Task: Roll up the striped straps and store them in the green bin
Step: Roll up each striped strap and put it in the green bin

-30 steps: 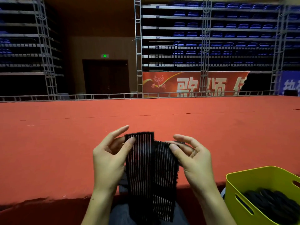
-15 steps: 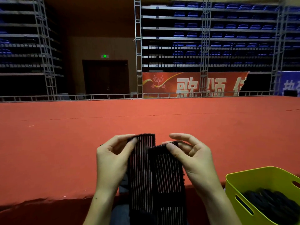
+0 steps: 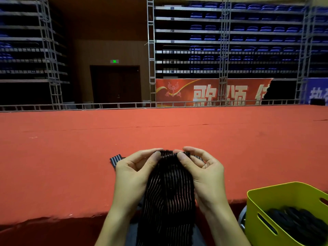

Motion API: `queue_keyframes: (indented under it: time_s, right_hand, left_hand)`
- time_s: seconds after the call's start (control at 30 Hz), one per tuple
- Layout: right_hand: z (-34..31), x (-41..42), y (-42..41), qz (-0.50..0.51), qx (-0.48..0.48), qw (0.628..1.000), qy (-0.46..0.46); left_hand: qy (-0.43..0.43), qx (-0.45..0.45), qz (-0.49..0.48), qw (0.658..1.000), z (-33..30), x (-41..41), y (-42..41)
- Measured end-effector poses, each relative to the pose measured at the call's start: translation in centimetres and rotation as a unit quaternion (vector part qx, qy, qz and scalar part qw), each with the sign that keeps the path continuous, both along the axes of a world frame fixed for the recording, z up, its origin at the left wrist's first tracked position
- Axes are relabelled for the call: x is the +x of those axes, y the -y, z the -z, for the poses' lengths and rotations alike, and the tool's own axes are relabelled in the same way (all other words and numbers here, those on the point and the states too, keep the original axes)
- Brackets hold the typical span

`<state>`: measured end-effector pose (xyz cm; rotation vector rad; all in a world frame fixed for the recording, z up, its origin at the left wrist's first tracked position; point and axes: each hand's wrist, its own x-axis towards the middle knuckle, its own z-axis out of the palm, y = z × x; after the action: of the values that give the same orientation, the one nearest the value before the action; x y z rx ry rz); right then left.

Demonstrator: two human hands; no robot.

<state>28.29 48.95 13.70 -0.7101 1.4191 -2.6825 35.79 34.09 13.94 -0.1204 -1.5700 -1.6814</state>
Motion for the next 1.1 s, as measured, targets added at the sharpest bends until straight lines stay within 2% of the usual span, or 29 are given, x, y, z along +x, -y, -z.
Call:
queue_keyframes:
  time_s: [0.2, 0.3, 0.4, 0.5, 0.77, 0.97, 1.1]
  right_hand:
    - [-0.3, 0.0, 0.2, 0.025, -0.022, 0.999, -0.005]
    - [-0.5, -0.2, 0.3, 0.034, -0.003, 0.999, -0.029]
    - [-0.1, -0.6, 0.0, 0.063, 0.025, 0.993, -0.092]
    - [1.2, -1.2, -0.7, 0.087, 0.065, 0.987, -0.116]
    - [5.0, -3.0, -0.5, 0.008, 0.211, 0.968, -0.134]
    - [4.1, -3.7, -0.7, -0.027, 0.176, 0.978, -0.112]
    - [4.0, -3.4, 0.1, -0.027, 0.181, 0.977, -0.112]
  left_hand:
    - [0.016, -0.064, 0.008, 0.998, -0.2, 0.2, -0.6]
    - [0.025, -0.094, -0.013, 0.995, -0.3, -0.2, -0.7]
    - [0.011, -0.077, -0.035, 0.996, -0.9, -0.8, -0.3]
    - [-0.013, -0.06, -0.058, 0.996, -2.0, -1.5, 1.0]
    - [-0.055, -0.105, -0.094, 0.988, -4.2, -3.0, 3.7]
    - [-0.086, -0.198, -0.192, 0.957, -3.1, -6.0, 6.2]
    - [-0.113, -0.173, -0.187, 0.961, -3.1, -7.7, 6.0]
